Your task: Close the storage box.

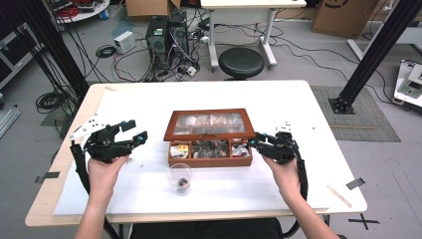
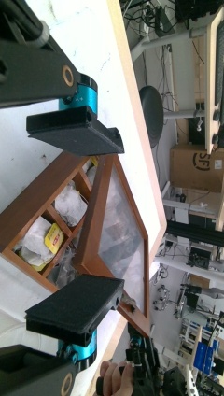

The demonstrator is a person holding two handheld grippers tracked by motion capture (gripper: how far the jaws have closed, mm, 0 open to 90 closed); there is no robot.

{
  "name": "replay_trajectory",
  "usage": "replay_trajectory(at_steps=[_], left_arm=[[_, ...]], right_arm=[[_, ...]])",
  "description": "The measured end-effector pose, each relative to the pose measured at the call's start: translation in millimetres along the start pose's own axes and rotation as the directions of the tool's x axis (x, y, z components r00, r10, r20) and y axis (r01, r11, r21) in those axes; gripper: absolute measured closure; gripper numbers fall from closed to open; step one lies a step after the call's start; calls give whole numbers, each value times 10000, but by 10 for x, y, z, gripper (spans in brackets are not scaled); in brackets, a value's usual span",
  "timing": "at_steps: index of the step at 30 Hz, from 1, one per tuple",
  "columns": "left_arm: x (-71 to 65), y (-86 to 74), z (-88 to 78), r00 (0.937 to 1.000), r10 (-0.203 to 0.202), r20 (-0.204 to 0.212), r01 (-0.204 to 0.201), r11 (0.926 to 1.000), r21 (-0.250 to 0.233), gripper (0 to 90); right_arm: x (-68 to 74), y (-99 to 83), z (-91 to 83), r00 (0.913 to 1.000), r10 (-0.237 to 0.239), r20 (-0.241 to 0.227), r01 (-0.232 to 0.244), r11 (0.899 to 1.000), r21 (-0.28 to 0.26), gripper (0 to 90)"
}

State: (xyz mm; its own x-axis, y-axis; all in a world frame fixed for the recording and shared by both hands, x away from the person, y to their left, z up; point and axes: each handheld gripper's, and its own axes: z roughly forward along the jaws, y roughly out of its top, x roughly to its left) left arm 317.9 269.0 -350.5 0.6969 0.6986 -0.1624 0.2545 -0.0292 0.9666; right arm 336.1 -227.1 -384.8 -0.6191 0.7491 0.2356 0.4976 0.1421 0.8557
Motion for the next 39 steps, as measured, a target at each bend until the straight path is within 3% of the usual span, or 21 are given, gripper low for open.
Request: replay_trajectory(at_steps=[15, 39], left_arm=[[-1, -8, 11, 10000, 8, 18, -8, 10000, 66, 296], [-2, -20, 31, 9999, -10, 100, 8, 9999, 106, 296]], right_arm=[[70, -127, -45, 9994, -348, 64, 347, 9993, 109, 624], [49, -288, -6, 9986, -437, 292, 426, 9983, 385, 623]])
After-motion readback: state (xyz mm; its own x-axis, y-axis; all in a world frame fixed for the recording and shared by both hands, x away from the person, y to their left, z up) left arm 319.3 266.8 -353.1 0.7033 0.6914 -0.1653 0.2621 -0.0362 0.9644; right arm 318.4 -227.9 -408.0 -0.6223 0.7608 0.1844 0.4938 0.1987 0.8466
